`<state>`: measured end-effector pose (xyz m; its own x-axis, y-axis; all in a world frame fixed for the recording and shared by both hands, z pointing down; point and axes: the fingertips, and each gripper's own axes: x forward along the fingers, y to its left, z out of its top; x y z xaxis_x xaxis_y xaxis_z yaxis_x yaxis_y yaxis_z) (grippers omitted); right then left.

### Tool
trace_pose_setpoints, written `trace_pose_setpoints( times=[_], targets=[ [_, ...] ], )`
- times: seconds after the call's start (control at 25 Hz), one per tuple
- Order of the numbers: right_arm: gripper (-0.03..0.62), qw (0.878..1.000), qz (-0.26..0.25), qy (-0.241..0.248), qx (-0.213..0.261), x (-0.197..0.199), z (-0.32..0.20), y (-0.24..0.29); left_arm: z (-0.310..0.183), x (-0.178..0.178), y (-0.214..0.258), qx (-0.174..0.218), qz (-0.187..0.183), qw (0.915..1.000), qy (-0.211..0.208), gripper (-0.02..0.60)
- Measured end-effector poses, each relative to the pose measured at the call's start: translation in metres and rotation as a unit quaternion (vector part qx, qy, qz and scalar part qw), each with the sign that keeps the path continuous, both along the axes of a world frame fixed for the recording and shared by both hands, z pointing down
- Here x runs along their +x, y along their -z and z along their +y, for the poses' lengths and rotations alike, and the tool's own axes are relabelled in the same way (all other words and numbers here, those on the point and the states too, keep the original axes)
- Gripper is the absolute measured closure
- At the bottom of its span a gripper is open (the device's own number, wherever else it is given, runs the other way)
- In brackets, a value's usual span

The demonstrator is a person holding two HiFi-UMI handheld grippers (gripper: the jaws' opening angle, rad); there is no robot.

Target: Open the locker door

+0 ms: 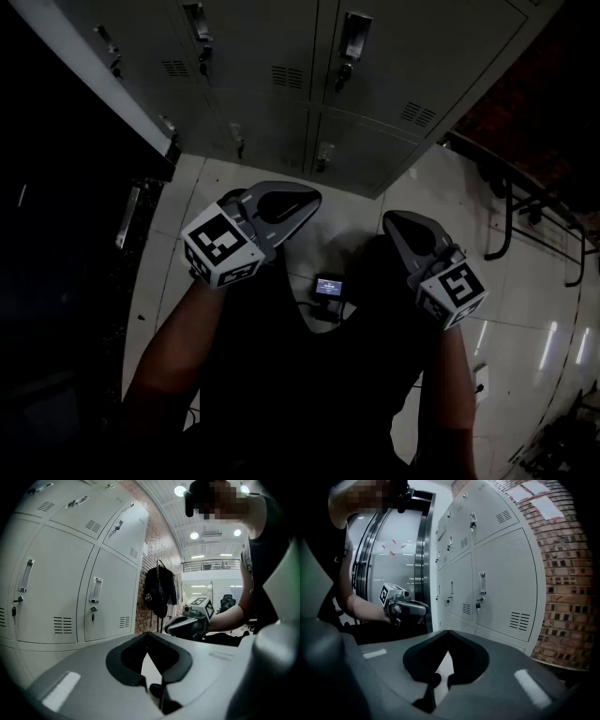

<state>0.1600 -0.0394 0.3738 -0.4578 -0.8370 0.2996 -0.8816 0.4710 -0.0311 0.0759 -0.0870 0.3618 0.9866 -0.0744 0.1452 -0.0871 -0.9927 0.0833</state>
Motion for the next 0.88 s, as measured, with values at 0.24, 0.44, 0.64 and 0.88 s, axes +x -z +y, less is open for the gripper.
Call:
trace_pose_setpoints(
  times=[0.24, 0.44, 0.64, 0.88],
  targets=[
    [0.592, 1.0, 0.002, 0.004, 0.008, 0.0, -0.004, -0.002, -0.003, 0.001, -0.001, 0.005, 0.001, 1.0, 0.001, 0.569],
    [0.592, 1.0, -0.002, 0.002, -0.007, -0.002, -0.001, -0.01, 0.002, 0.001, -0.007, -0.001, -0.003, 1.0, -0.001, 0.569],
    [0.592, 0.999, 0.016, -0.022, -0.031, 0.003, -0.021, -0.016, -0.001, 0.001, -0.005, 0.002, -0.001, 1.0, 0.002, 0.569],
    [0.591, 0.994, 0.093, -0.048, -0.012, 0.007, -0.069, -0.015, -0.003, 0.0, -0.003, 0.005, -0.003, 1.0, 0.001, 0.569]
  ],
)
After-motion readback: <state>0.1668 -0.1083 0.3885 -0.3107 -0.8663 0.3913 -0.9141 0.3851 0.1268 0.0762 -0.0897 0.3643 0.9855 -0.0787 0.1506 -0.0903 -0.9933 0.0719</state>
